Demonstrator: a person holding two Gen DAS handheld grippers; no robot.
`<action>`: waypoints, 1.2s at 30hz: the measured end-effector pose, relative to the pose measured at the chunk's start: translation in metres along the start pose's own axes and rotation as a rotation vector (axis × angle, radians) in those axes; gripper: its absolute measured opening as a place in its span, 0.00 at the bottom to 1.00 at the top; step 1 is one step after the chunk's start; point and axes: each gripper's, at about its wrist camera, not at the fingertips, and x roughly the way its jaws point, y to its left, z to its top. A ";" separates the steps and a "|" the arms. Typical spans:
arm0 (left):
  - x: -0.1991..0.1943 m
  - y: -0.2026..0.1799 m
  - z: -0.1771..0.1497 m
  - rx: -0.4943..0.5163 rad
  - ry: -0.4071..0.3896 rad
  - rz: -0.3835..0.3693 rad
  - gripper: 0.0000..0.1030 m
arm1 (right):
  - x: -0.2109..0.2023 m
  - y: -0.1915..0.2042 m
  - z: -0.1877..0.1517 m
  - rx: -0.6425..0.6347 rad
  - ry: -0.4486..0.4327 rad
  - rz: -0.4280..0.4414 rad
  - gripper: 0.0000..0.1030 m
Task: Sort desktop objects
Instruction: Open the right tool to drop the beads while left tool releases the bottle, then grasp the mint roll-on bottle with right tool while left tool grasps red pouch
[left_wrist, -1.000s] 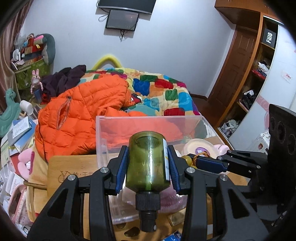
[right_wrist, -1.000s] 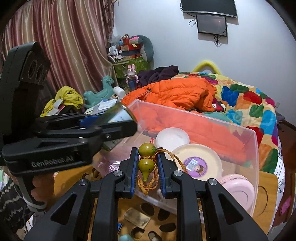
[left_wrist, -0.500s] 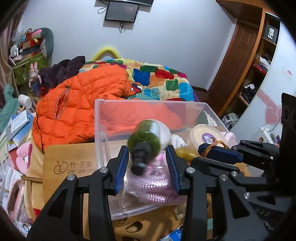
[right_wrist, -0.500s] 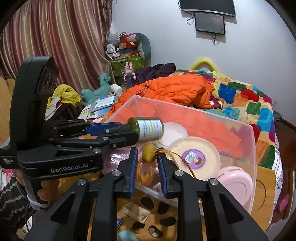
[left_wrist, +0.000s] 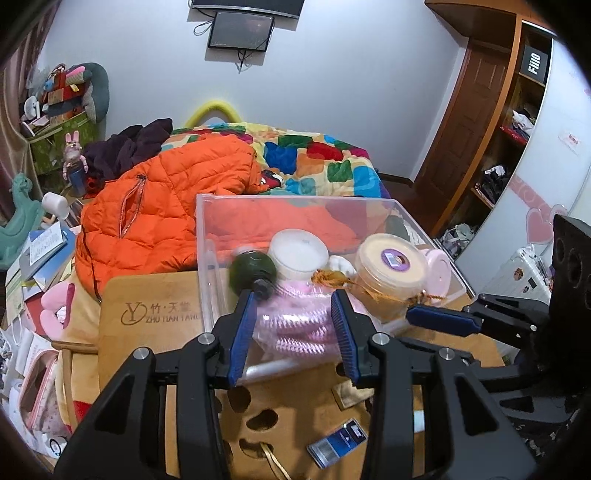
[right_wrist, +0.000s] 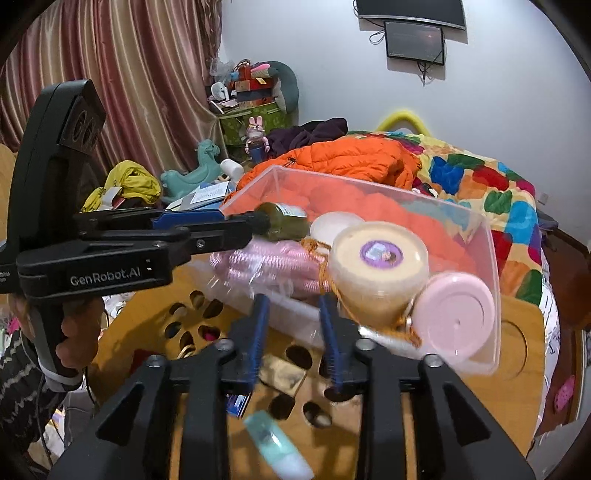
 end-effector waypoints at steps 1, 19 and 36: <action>-0.003 -0.001 -0.002 0.001 -0.006 0.007 0.40 | -0.002 0.001 -0.003 0.005 -0.006 -0.001 0.37; -0.033 -0.012 -0.057 0.032 0.023 0.051 0.56 | -0.029 0.011 -0.042 0.051 -0.079 -0.064 0.58; -0.028 -0.003 -0.126 0.018 0.172 0.058 0.58 | -0.007 0.009 -0.087 0.047 0.030 -0.070 0.58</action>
